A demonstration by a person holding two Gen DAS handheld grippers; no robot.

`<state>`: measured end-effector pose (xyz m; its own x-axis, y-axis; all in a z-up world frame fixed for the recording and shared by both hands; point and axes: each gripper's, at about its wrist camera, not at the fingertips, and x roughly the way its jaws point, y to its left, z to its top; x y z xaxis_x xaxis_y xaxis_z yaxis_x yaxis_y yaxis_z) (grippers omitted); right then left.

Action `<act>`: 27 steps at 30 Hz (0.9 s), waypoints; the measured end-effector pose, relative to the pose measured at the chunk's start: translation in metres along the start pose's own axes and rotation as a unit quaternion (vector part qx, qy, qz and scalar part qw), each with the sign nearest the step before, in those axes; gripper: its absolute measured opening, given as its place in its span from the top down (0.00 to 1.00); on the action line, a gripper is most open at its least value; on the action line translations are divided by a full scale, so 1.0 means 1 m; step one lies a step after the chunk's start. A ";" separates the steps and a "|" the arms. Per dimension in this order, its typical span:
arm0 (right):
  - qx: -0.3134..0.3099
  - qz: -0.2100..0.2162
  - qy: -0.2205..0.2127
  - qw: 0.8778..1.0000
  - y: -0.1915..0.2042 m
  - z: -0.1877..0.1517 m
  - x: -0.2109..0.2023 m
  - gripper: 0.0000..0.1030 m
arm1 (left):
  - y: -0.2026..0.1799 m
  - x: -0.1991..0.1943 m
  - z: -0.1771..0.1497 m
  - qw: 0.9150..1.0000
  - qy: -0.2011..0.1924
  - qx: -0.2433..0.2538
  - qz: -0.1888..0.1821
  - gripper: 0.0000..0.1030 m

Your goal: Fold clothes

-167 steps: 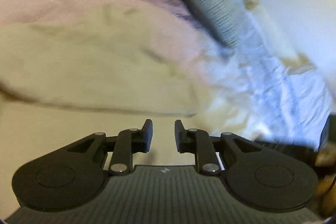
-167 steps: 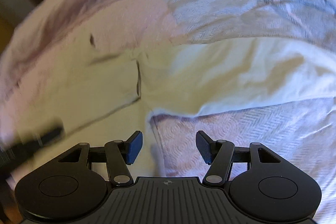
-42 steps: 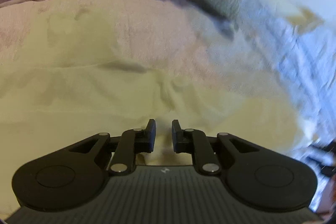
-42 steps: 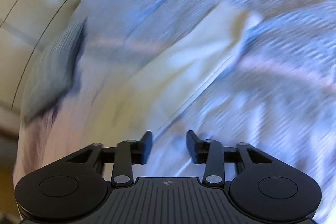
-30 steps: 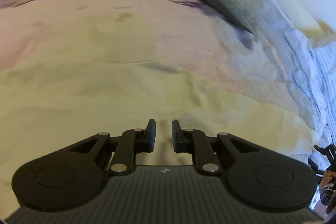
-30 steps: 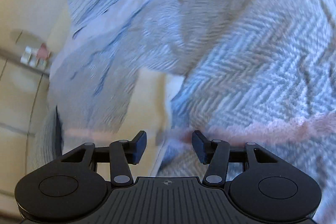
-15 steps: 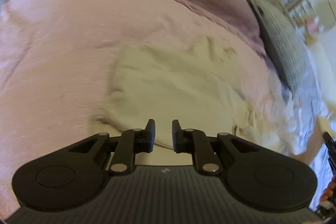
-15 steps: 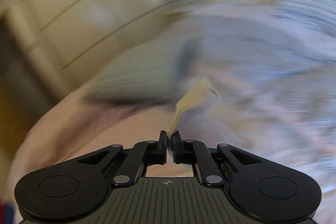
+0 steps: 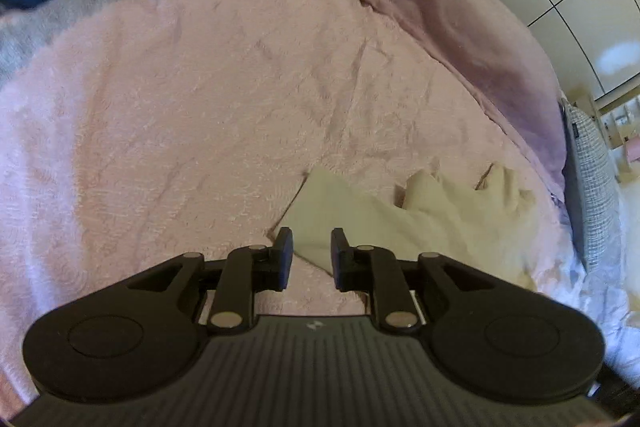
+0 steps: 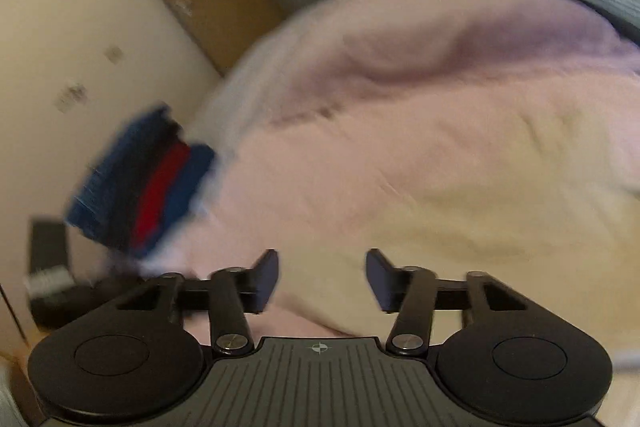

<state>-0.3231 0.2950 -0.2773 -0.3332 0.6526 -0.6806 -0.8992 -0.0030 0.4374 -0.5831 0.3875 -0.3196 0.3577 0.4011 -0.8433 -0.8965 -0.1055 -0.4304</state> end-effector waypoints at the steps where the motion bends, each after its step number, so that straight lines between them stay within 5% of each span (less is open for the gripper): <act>1: 0.003 -0.028 0.016 0.999 -0.010 -0.010 0.000 0.48 | 0.001 0.007 0.001 1.000 0.006 -0.006 -0.008 0.77; 8: 0.012 -0.229 0.061 0.972 -0.111 -0.045 -0.033 0.48 | 0.001 0.047 -0.008 0.995 0.056 -0.058 -0.055 0.72; 13: -0.112 -0.324 0.073 0.936 -0.131 -0.059 -0.043 0.48 | 0.002 0.052 -0.025 0.994 0.070 -0.062 -0.048 0.72; 16: -0.164 -0.343 0.071 0.922 -0.153 -0.075 -0.039 0.48 | 0.004 0.054 -0.028 0.995 0.068 -0.066 -0.041 0.72; 20: -0.198 -0.333 0.054 0.921 -0.165 -0.082 -0.029 0.49 | 0.000 0.063 -0.028 0.994 0.060 -0.086 -0.044 0.71; 22: -0.211 -0.322 0.045 0.922 -0.171 -0.082 -0.026 0.83 | -0.005 0.065 -0.030 0.994 0.054 -0.085 -0.041 0.73; 23: -0.212 -0.314 0.038 0.925 -0.176 -0.081 -0.027 0.93 | -0.007 0.066 -0.030 0.994 0.052 -0.084 -0.040 0.73; 24: -0.202 -0.309 0.026 0.929 -0.180 -0.080 -0.033 0.94 | -0.009 0.065 -0.031 0.995 0.050 -0.077 -0.040 0.73; 27: -0.058 -0.289 -0.023 0.955 -0.211 -0.074 -0.068 0.94 | -0.015 0.062 -0.038 0.996 0.048 -0.064 -0.041 0.73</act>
<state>-0.1315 0.1955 -0.3666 0.2396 0.6028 -0.7610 -0.9554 0.2860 -0.0742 -0.5376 0.3790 -0.3777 0.4568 0.3240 -0.8285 -0.8247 -0.1947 -0.5309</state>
